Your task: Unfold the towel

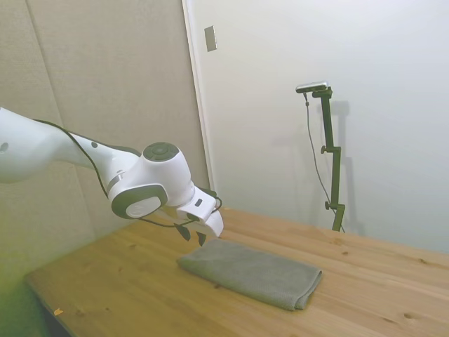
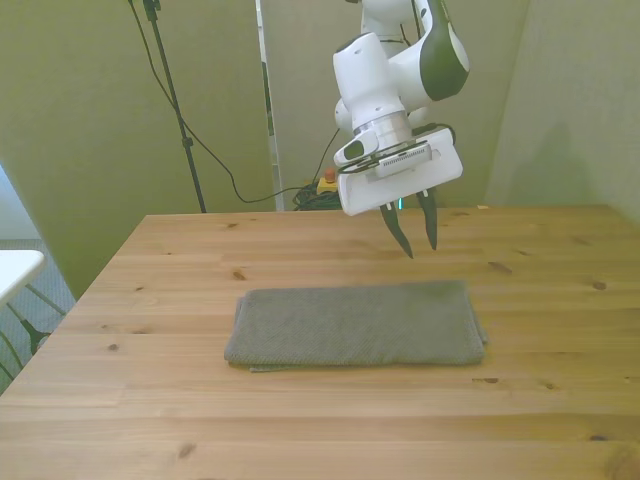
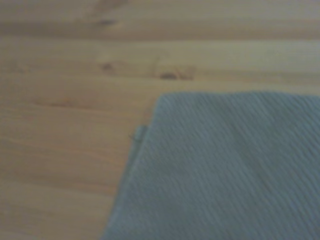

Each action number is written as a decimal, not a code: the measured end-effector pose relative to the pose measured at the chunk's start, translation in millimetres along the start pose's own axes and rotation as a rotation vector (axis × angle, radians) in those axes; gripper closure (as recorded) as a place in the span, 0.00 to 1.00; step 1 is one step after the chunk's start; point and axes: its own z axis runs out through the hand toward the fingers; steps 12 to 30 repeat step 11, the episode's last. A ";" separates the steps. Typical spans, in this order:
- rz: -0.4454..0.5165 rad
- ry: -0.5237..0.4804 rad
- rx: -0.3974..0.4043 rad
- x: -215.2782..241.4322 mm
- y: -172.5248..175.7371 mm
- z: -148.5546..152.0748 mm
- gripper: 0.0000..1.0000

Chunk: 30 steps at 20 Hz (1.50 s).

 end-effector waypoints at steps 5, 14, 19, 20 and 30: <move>0.088 -0.011 -0.265 -13.8 16.0 3.5 0.00; 0.126 0.023 -0.327 -83.4 -15.4 -55.3 0.00; 0.126 0.023 -0.327 -83.4 -15.4 -55.3 0.00; 0.126 0.023 -0.327 -83.4 -15.4 -55.3 0.00; 0.126 0.023 -0.327 -83.4 -15.4 -55.3 0.00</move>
